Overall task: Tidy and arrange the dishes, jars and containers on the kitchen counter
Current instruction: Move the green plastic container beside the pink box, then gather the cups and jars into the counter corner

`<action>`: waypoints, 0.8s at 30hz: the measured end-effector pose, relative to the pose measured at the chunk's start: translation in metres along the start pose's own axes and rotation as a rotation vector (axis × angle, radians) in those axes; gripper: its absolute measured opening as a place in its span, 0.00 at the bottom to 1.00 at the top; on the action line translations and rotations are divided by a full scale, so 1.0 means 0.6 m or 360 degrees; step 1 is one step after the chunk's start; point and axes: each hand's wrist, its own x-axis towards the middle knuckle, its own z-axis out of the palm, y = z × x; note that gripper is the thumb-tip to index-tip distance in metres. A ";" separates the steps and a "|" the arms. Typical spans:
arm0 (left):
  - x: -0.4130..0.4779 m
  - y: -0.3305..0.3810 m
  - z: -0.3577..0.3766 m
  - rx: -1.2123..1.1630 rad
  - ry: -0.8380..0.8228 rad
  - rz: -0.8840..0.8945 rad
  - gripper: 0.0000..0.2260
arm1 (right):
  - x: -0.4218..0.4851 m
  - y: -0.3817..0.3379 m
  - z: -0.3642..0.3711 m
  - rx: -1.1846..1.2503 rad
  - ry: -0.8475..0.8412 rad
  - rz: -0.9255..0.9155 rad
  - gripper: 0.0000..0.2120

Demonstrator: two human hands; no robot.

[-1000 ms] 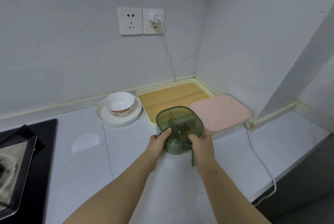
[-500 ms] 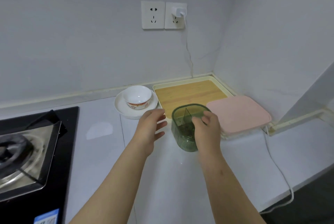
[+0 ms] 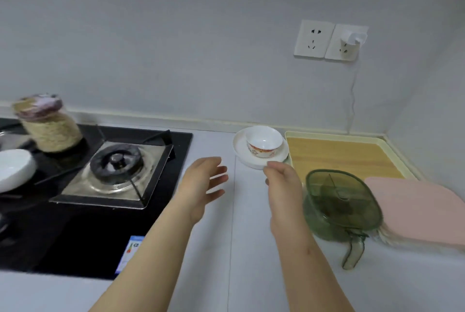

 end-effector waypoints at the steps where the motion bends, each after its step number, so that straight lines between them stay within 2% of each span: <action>1: -0.006 0.002 -0.015 -0.0022 0.0034 0.0009 0.10 | -0.005 0.005 0.013 -0.0004 -0.0061 0.0011 0.08; 6: -0.055 0.010 -0.137 -0.0209 0.0381 0.0048 0.04 | -0.061 0.031 0.128 -0.0048 -0.0491 0.0150 0.06; 12: -0.131 0.017 -0.300 -0.0454 0.0828 0.0133 0.08 | -0.182 0.057 0.275 -0.0233 -0.1085 0.0229 0.08; 19: -0.214 0.046 -0.494 -0.0610 0.1141 0.0287 0.10 | -0.319 0.067 0.435 -0.0309 -0.1405 0.0196 0.06; 24: -0.292 0.067 -0.646 -0.0643 0.1360 0.0422 0.11 | -0.452 0.073 0.569 -0.0373 -0.1729 0.0132 0.04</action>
